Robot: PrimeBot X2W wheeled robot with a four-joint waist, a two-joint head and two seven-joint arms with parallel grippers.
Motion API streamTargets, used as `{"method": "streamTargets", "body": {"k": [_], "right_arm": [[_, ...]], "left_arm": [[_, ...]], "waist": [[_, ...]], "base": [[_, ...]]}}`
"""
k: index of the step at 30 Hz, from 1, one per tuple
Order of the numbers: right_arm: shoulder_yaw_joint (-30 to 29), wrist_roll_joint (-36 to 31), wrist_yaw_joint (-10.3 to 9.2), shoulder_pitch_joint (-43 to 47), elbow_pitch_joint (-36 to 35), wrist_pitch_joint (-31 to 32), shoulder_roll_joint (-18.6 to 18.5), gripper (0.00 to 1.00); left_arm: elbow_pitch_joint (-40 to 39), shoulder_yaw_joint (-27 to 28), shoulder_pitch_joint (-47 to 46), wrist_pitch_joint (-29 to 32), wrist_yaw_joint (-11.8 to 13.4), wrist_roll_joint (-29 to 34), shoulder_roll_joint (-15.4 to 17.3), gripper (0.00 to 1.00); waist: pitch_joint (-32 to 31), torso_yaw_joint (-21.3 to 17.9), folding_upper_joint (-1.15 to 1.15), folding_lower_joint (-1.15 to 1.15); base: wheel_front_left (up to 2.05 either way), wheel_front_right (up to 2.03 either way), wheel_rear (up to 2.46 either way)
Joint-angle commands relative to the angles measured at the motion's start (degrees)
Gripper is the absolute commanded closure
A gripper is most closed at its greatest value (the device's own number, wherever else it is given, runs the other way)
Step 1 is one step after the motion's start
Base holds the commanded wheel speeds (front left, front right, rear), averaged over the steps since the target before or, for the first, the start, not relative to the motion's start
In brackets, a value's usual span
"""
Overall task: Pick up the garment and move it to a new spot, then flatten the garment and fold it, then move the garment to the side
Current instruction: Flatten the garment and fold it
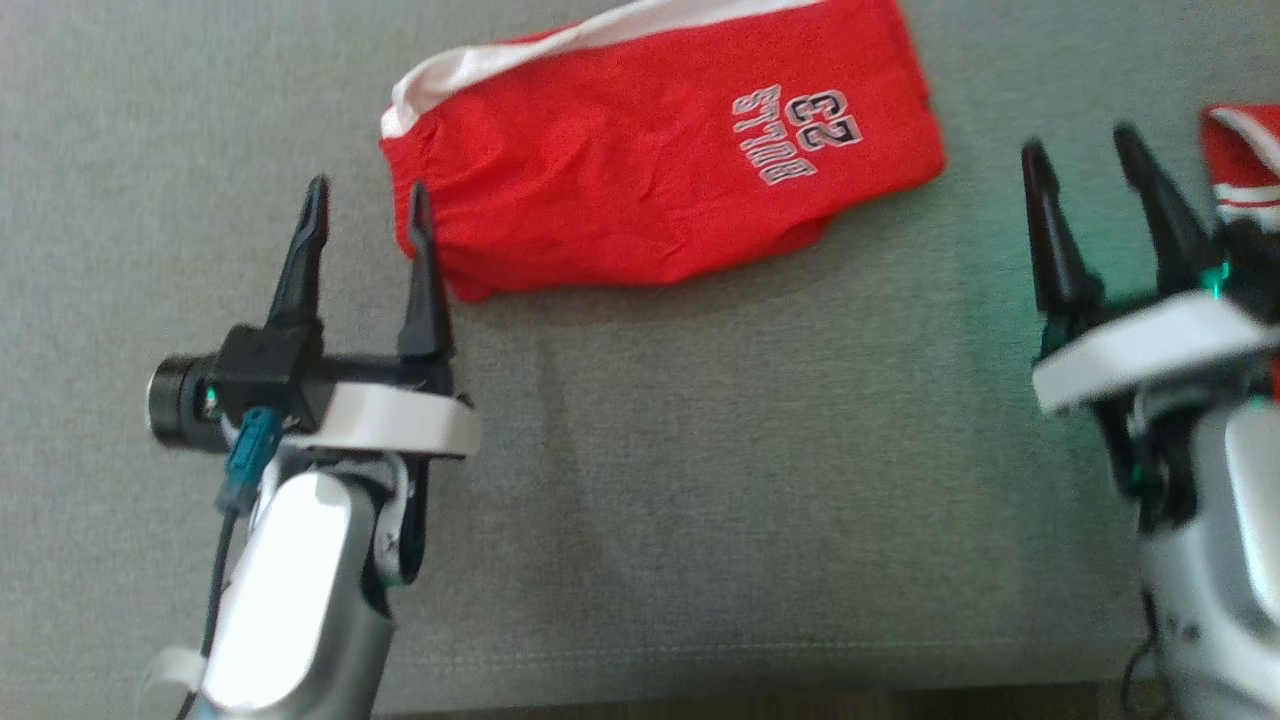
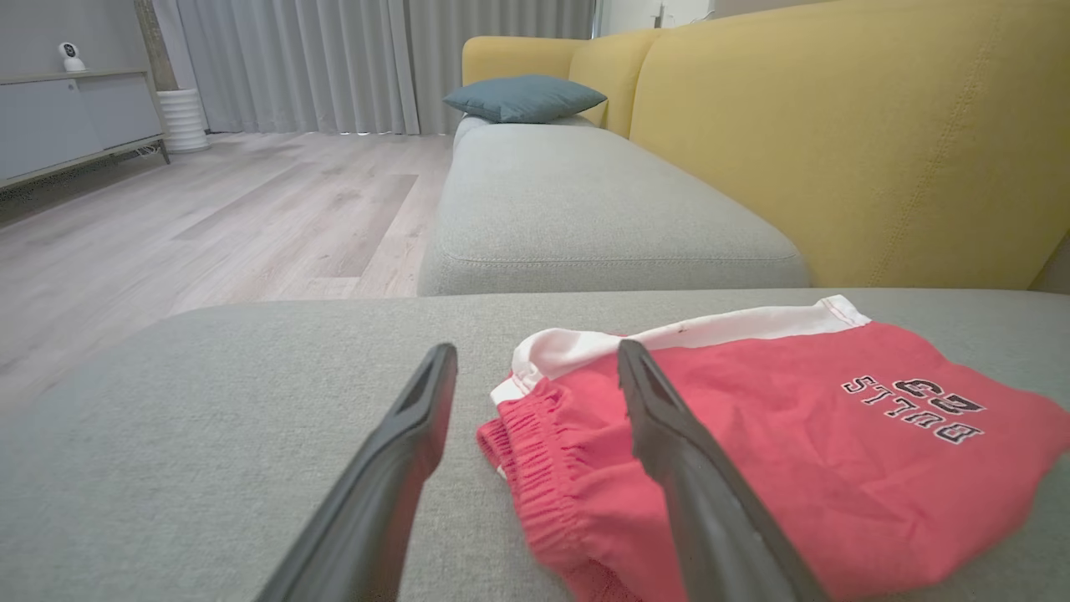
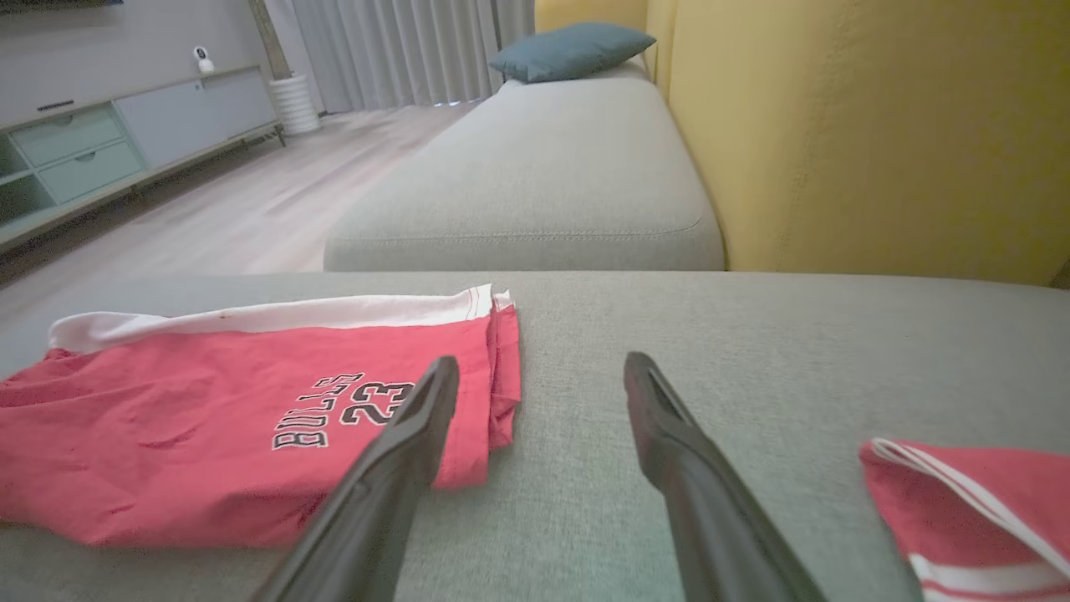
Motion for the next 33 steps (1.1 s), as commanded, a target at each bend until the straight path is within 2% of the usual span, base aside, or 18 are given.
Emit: {"method": "streamTargets", "body": {"k": [1,4,10,17,18,19,20,29,33], "right_arm": [[1.7,0.5,0.19,-3.0,-0.6,1.5,-1.2,0.0],[3.2,1.2,0.19,-8.2,2.5,5.4,-2.8,0.0],[5.8,3.3,0.19,-15.6,9.8,17.1,-4.8,0.0],[5.5,5.1,0.19,-17.3,13.5,26.6,-3.5,0.0],[5.5,5.5,0.19,-17.2,13.3,26.8,-3.2,0.05],[5.6,5.9,0.19,-16.9,13.1,26.9,-3.0,0.46],[5.6,6.7,0.19,-16.5,12.8,26.8,-2.6,1.0],[4.5,7.4,0.19,-7.8,9.5,17.6,0.1,1.0],[3.1,7.1,0.19,-4.0,10.1,14.3,0.8,1.0]], "left_arm": [[-2.2,1.4,-2.0,-0.3,0.2,0.8,0.2,0.0],[-2.0,0.8,-3.5,-0.3,-0.1,1.0,-0.4,0.0],[-1.2,-0.1,-5.6,-0.3,-0.6,1.2,-1.5,0.0],[-1.2,0.2,-5.5,-0.3,-0.6,1.4,-2.1,0.0],[-1.3,0.3,-5.4,-0.3,-0.7,1.5,-2.1,0.0],[-1.3,0.4,-5.3,-0.3,-0.7,1.6,-2.2,0.0],[-1.2,0.5,-5.2,-0.3,-0.8,1.7,-2.2,0.0],[0.0,1.2,-2.9,-0.3,-1.6,2.3,-2.1,0.0],[0.4,1.5,-1.2,-0.3,-1.7,2.4,-1.7,0.0]], "waist": [[2.9,1.7,0.0,0.0],[4.9,3.1,0.0,0.0],[6.7,5.3,0.0,0.0],[6.5,5.8,0.0,0.0],[6.5,5.8,0.0,0.0],[6.4,5.7,0.0,0.0],[6.2,5.5,0.0,0.0],[1.8,3.1,0.0,0.0],[-0.2,1.9,0.0,0.0]], "base": [[0.0,0.0,0.0],[0.0,0.0,0.0],[0.0,0.0,0.0],[0.0,0.0,0.0],[0.0,0.0,0.0],[0.0,0.0,0.0],[0.0,0.0,0.0],[0.0,0.0,0.0],[0.0,0.0,0.0]]}}
